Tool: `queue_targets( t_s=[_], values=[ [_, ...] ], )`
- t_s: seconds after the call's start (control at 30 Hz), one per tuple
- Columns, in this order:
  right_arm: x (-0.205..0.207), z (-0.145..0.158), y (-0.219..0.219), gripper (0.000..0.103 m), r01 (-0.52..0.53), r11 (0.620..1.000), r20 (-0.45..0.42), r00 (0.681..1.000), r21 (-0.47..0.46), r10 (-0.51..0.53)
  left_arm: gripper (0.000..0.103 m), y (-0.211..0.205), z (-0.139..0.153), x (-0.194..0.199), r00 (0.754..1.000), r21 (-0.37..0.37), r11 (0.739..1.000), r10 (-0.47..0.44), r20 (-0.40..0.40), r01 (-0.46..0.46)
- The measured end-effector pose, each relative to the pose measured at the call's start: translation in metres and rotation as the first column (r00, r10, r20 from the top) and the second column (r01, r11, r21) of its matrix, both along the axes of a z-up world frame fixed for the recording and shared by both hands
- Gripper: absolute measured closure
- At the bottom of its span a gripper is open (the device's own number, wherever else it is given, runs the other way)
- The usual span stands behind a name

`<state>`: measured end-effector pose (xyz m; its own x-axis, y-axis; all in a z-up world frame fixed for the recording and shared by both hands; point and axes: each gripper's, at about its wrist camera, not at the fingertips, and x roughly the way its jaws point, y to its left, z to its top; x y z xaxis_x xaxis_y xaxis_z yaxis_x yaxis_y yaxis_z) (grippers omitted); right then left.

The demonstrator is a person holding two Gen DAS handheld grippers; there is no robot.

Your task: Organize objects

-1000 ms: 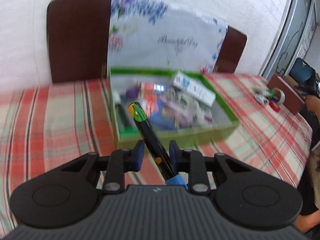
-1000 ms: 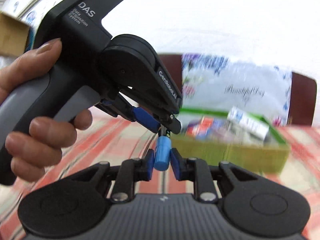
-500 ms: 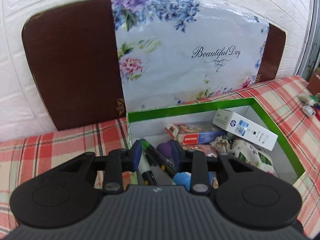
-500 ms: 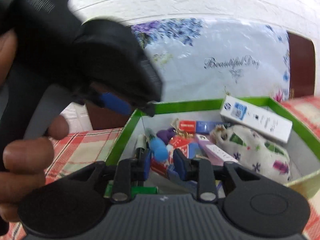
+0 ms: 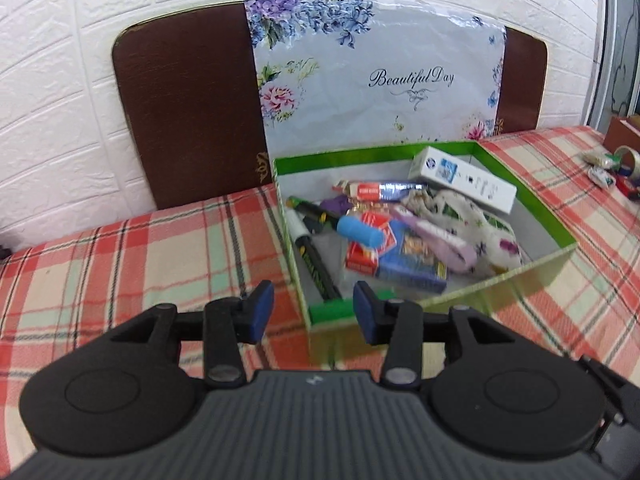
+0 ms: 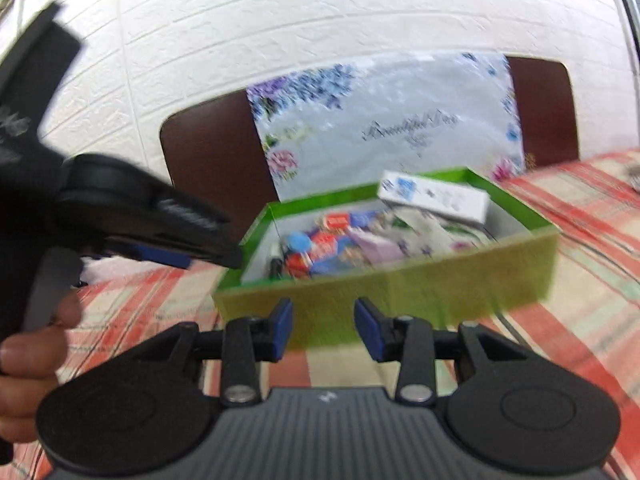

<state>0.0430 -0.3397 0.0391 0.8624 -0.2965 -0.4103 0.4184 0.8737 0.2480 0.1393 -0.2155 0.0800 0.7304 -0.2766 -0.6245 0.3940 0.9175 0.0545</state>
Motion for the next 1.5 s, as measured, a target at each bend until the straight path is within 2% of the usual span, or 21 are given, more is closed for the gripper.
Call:
queue_targets(
  t_s=[0.1,0.3,0.43,0.57,0.93,1.23,1.5],
  values=[
    [-0.022,-0.002,0.004,0.067,0.006,0.999,-0.021,1.000,0.033,-0.006,0.055,0.009,-0.004,-0.019,1.000,0.006,1.000,0.010,-0.013,-0.010],
    [-0.052,0.003,0.014,0.063,0.011,1.000,-0.038,0.999,0.017,-0.011,0.054,0.031,-0.014,-0.052,0.999,0.019,0.999,0.030,-0.026,-0.029],
    [-0.066,0.005,0.020,0.060,0.010,1.000,-0.052,0.999,0.025,-0.009,0.048,0.048,-0.023,-0.069,0.998,0.020,0.999,0.047,-0.043,-0.046],
    [-0.073,0.004,0.026,0.057,0.007,0.999,-0.073,0.997,0.048,-0.003,0.048,0.062,-0.034,-0.081,0.996,0.040,0.997,0.062,-0.061,-0.060],
    [-0.073,0.000,0.050,0.048,-0.027,0.997,-0.135,0.990,0.065,0.035,0.041,0.101,-0.059,-0.096,0.987,0.040,0.993,0.117,-0.111,-0.113],
    [-0.064,-0.011,0.059,0.046,-0.035,0.992,-0.194,0.979,0.125,0.059,0.029,0.119,-0.074,-0.100,0.978,0.038,0.989,0.147,-0.149,-0.143],
    [-0.060,-0.019,0.061,0.038,-0.038,0.989,-0.223,0.972,0.141,0.069,0.020,0.124,-0.080,-0.101,0.975,0.036,0.987,0.159,-0.158,-0.155]
  ],
)
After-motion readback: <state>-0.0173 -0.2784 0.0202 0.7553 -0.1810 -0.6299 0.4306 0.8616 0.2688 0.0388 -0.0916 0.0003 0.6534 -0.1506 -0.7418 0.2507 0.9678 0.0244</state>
